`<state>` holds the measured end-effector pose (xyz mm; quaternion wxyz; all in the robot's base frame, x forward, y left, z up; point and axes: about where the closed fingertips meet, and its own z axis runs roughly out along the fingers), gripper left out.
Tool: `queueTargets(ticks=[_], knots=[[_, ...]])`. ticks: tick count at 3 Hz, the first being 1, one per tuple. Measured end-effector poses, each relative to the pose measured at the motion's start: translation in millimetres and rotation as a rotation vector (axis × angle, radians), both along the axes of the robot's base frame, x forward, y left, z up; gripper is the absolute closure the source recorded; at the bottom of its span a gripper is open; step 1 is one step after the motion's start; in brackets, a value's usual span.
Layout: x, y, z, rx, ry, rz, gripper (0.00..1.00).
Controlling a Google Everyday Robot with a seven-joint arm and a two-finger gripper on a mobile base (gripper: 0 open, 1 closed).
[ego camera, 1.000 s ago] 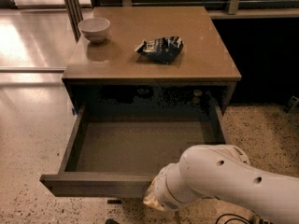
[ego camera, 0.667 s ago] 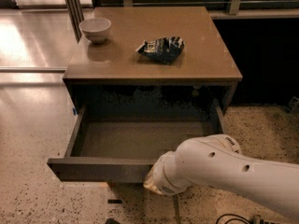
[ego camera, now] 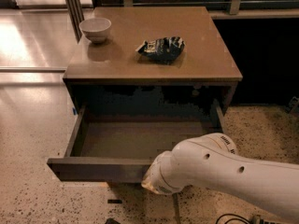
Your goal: Close top drawer
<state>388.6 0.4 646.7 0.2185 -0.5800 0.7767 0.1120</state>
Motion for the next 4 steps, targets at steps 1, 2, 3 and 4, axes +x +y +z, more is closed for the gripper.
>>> queueTargets(ticks=[1,2,3,4], knots=[[14.3,1.3,-4.0,-0.010,-0.032,-0.011,1.00],[44.5,11.5,-15.3,0.000,-0.070,-0.023,1.00],[44.6,11.6,-15.2,0.000,-0.071,-0.023,1.00],[50.0,11.8,-9.9,-0.006,-0.094,-0.021,1.00]])
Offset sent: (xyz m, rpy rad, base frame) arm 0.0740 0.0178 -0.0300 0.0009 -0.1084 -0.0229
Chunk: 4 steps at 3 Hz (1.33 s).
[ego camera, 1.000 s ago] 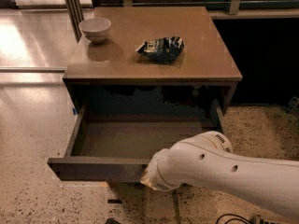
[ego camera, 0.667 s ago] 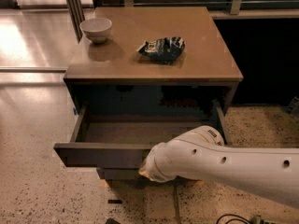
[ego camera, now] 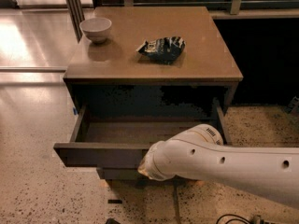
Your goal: Close top drawer
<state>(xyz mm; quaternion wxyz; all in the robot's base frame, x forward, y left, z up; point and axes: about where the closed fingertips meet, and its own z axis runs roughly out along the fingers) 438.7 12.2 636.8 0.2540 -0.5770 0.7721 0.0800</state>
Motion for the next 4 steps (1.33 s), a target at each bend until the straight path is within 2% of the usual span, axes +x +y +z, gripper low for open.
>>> queueTargets(ticks=[3,4], knots=[[57.8,4.4,14.0,-0.057,-0.137,0.032,1.00],[64.9,5.2,14.6,-0.060,-0.151,0.037,1.00]])
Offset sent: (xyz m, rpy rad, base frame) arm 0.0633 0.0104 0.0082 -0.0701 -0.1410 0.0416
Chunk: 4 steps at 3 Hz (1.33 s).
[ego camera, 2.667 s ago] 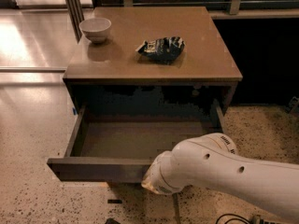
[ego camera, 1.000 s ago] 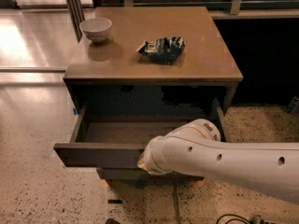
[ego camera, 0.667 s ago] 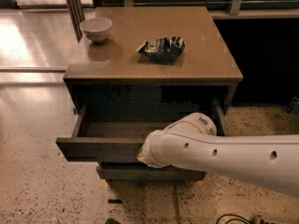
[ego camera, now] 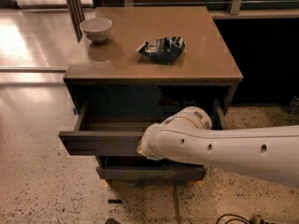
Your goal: Close top drawer
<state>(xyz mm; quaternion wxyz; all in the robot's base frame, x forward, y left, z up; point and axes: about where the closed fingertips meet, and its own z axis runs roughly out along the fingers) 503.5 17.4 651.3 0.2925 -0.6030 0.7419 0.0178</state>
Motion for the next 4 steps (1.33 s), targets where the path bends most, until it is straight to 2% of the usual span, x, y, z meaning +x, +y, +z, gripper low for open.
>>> queueTargets(ticks=[1,2,4], knots=[[38.9,1.0,-6.8,-0.022,-0.047,0.008,1.00],[42.0,0.4,-6.3,-0.029,-0.053,0.007,1.00],[83.0,-10.0,-7.2,-0.092,-0.113,0.004,1.00]])
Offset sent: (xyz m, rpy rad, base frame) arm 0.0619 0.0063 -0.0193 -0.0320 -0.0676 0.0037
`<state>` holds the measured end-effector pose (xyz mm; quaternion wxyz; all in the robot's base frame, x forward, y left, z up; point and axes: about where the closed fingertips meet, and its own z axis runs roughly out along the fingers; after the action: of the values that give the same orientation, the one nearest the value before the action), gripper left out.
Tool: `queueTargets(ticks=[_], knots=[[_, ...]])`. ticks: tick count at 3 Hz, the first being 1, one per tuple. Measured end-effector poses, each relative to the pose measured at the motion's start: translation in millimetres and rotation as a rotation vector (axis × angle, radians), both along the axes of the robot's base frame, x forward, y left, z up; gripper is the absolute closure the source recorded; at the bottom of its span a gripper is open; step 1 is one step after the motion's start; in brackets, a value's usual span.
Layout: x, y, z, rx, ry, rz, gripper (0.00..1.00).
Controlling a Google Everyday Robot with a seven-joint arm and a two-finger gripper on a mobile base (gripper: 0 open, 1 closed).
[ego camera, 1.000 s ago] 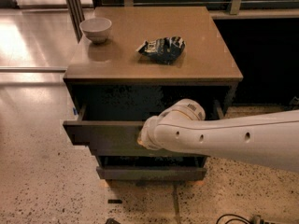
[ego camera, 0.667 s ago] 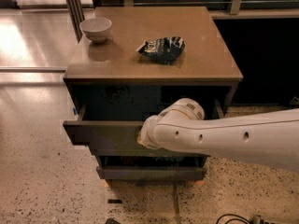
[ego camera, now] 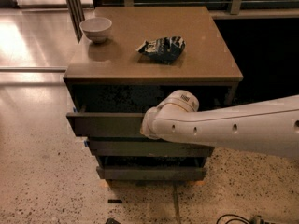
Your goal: Close top drawer
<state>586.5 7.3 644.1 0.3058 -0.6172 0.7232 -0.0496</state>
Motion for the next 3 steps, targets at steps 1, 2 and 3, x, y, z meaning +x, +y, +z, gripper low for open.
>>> queueTargets(ticks=[1,2,3], knots=[[20.3,-7.7,-2.0,-0.045,-0.029,-0.009,1.00],[26.9,-8.5,-2.8,-0.049,-0.040,-0.009,1.00],[64.4,-23.8,-9.2,-0.081,-0.080,-0.048,1.00]])
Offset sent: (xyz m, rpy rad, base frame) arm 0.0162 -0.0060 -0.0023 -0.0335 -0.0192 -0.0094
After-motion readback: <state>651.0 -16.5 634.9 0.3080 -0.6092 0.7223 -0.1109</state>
